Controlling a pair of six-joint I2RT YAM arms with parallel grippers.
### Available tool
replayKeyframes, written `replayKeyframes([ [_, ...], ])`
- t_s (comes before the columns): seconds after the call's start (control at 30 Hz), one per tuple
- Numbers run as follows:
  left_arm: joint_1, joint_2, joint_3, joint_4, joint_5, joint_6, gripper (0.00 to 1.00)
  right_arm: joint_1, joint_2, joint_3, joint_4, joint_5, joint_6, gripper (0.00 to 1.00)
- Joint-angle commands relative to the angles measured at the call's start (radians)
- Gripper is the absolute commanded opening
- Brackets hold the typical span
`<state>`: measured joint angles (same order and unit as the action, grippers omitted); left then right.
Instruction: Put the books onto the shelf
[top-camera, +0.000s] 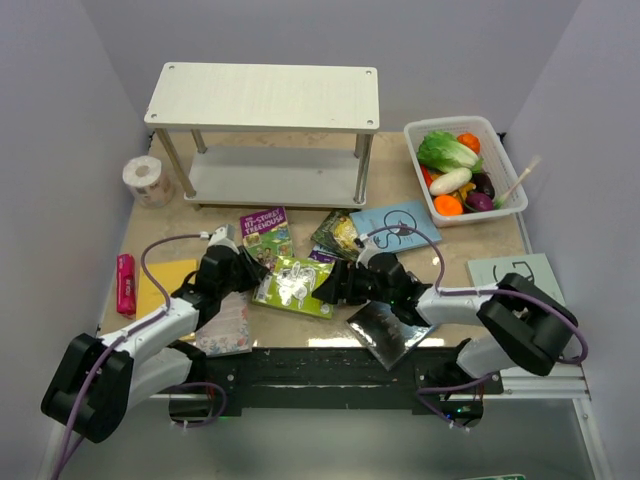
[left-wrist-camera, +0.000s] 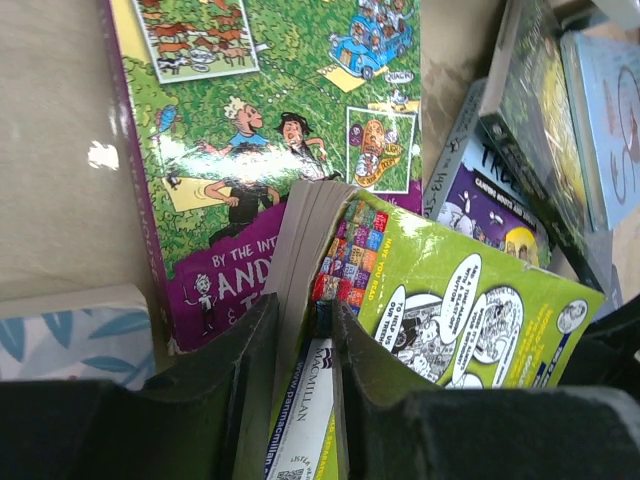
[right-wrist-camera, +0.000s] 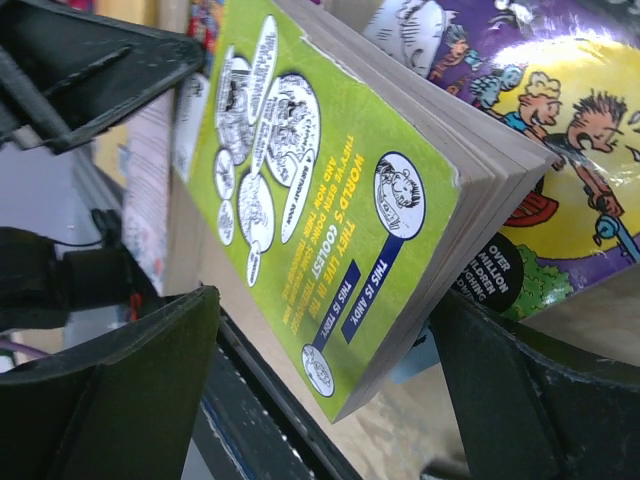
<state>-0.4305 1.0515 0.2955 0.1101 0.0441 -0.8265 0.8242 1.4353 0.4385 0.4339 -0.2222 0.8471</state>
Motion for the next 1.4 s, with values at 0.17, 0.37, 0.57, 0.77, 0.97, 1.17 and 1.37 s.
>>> replayKeyframes([
  [0.17,-0.028,0.039,-0.067,-0.006,0.146,-0.016,0.0,0.05,0.119,-0.139,0.269,-0.119,0.15,0.69],
  [0.37,-0.034,0.007,-0.09,0.02,0.168,-0.02,0.0,0.052,-0.028,-0.087,0.163,-0.039,0.11,0.51],
  [0.57,-0.034,-0.037,-0.085,-0.021,0.151,-0.016,0.0,0.05,-0.118,-0.04,0.045,-0.017,0.069,0.19],
  [0.77,-0.034,-0.102,-0.007,-0.176,0.065,0.016,0.0,0.05,-0.267,-0.02,-0.139,-0.006,0.029,0.0],
  [0.97,-0.033,-0.163,0.151,-0.371,-0.084,0.043,0.21,0.05,-0.485,0.049,-0.424,0.012,-0.014,0.0],
  [1.17,-0.03,-0.235,0.298,-0.452,-0.145,0.033,0.56,0.05,-0.625,0.242,-0.667,0.032,-0.068,0.0],
  [1.37,-0.03,-0.275,0.335,-0.483,-0.09,0.023,0.89,0.05,-0.638,0.344,-0.742,0.066,-0.082,0.0],
])
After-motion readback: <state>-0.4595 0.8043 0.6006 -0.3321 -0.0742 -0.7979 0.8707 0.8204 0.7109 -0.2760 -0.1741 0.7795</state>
